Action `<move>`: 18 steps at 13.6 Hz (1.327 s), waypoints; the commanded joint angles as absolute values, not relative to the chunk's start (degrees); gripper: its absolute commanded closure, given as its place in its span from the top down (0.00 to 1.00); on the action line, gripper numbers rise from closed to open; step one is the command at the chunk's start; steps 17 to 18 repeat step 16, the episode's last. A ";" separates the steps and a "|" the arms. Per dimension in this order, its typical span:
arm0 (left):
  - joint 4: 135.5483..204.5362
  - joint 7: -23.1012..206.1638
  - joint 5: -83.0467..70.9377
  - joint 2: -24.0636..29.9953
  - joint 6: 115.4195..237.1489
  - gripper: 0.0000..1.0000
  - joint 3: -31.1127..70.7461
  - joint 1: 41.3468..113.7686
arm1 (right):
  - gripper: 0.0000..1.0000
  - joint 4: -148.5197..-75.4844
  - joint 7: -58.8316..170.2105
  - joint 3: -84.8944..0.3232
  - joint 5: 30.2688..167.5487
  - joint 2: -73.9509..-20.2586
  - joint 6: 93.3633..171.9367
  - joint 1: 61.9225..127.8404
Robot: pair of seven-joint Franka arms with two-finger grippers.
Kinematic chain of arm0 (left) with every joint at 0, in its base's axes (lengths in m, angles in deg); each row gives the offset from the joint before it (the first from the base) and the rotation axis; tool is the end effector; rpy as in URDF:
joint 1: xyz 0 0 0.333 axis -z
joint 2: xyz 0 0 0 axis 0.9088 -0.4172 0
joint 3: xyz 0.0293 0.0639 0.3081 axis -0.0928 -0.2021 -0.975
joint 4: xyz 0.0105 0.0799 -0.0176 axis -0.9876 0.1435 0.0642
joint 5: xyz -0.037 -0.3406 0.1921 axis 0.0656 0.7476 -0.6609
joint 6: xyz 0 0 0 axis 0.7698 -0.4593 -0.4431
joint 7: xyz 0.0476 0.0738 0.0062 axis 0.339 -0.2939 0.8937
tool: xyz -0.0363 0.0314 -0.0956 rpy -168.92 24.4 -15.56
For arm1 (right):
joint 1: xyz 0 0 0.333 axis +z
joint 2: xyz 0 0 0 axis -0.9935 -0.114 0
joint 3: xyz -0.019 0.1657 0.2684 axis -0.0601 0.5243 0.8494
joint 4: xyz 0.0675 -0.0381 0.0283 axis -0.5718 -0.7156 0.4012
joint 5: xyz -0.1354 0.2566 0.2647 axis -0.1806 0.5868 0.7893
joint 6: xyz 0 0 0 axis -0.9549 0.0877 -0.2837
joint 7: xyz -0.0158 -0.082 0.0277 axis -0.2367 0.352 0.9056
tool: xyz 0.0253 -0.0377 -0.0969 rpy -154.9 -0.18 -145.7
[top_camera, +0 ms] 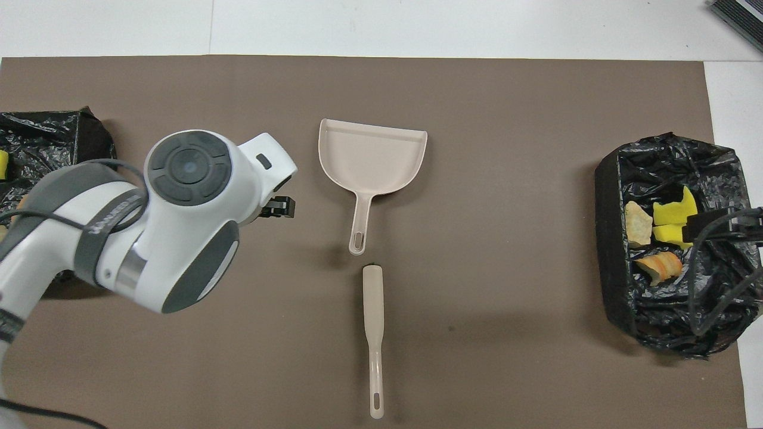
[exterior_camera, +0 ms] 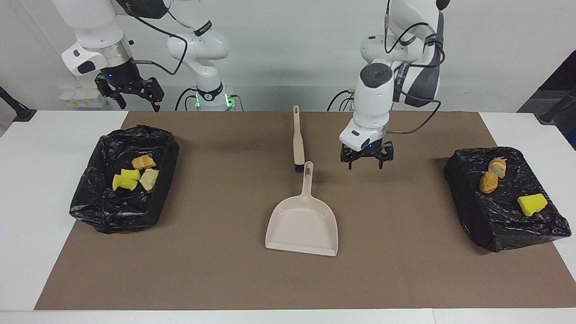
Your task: Sweep and dump trash in bin
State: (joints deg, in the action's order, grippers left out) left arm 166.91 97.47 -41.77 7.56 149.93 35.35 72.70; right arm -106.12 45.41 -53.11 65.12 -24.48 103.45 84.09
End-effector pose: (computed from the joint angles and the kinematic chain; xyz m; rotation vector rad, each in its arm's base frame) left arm 0.5361 -0.2417 0.4744 -3.0091 0.2184 -0.1074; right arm 0.5084 -0.0349 0.6276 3.0904 -0.1402 -0.0598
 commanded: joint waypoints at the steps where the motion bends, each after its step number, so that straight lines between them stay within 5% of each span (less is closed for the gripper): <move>1: 171.15 85.98 -35.43 15.64 145.86 1.00 28.41 73.69 | 1.00 -105.28 46.64 -53.09 66.21 -25.00 103.21 83.90; 5: 158.80 71.55 -29.53 15.41 134.01 1.00 17.69 75.09 | 1.00 -105.28 46.64 -53.18 66.21 -25.00 103.21 83.90; 10: 145.25 68.36 -29.61 12.95 120.71 1.00 17.05 71.06 | 1.00 -105.28 46.64 -53.09 66.21 -25.00 103.21 83.90; 18: 141.79 68.53 -29.52 11.79 119.64 1.00 17.40 70.70 | 1.00 -105.28 46.64 -53.18 66.21 -25.00 103.21 83.90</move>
